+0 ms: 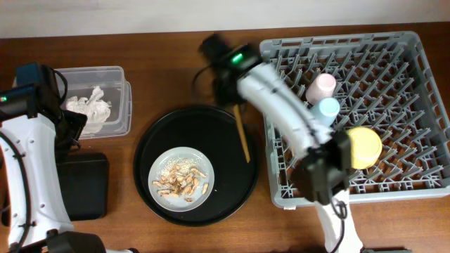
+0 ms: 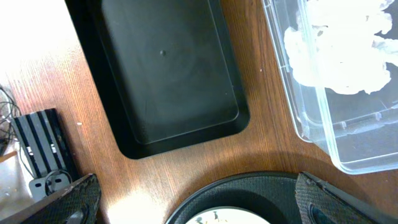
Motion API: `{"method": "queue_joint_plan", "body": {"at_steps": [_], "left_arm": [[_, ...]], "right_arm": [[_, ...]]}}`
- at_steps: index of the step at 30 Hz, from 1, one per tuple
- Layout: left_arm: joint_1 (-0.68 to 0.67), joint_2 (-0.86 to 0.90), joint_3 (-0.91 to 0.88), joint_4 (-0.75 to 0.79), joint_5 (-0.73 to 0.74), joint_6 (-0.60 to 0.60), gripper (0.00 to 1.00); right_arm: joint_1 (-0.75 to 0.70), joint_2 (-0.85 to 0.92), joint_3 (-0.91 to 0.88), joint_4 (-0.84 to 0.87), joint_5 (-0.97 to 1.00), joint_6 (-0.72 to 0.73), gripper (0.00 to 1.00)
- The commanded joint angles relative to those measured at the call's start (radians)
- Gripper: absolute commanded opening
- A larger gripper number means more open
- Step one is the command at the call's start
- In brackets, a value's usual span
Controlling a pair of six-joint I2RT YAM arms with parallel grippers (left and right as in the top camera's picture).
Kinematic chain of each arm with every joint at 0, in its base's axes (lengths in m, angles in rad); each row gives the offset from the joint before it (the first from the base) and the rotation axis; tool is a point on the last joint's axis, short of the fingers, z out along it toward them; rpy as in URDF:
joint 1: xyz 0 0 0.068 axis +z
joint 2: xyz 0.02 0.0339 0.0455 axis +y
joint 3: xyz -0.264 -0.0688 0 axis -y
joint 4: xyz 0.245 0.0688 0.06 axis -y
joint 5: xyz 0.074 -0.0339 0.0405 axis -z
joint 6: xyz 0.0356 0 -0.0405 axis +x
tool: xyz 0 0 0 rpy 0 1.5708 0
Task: Sort waste into correct bins and load items into the dishwasher rack
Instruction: 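Carry the second chopstick into the rack beside the first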
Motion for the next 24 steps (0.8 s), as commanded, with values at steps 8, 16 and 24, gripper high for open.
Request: {"method": "queue_joint_plan", "body": {"at_steps": [8,16,24], "left_arm": [[0.005,-0.007,0.001,0.000,-0.004,-0.002,0.99],[0.005,-0.007,0.001,0.000,-0.004,-0.002,0.99],[0.005,-0.007,0.001,0.000,-0.004,-0.002,0.99]], "right_arm": [[-0.447,-0.037,-0.004,-0.063,-0.141,-0.303,0.04],[-0.456,-0.038,-0.062,-0.080,-0.344,-0.306,0.18],[-0.456,-0.144,-0.061,-0.218,-0.397,-0.312,0.22]]}}
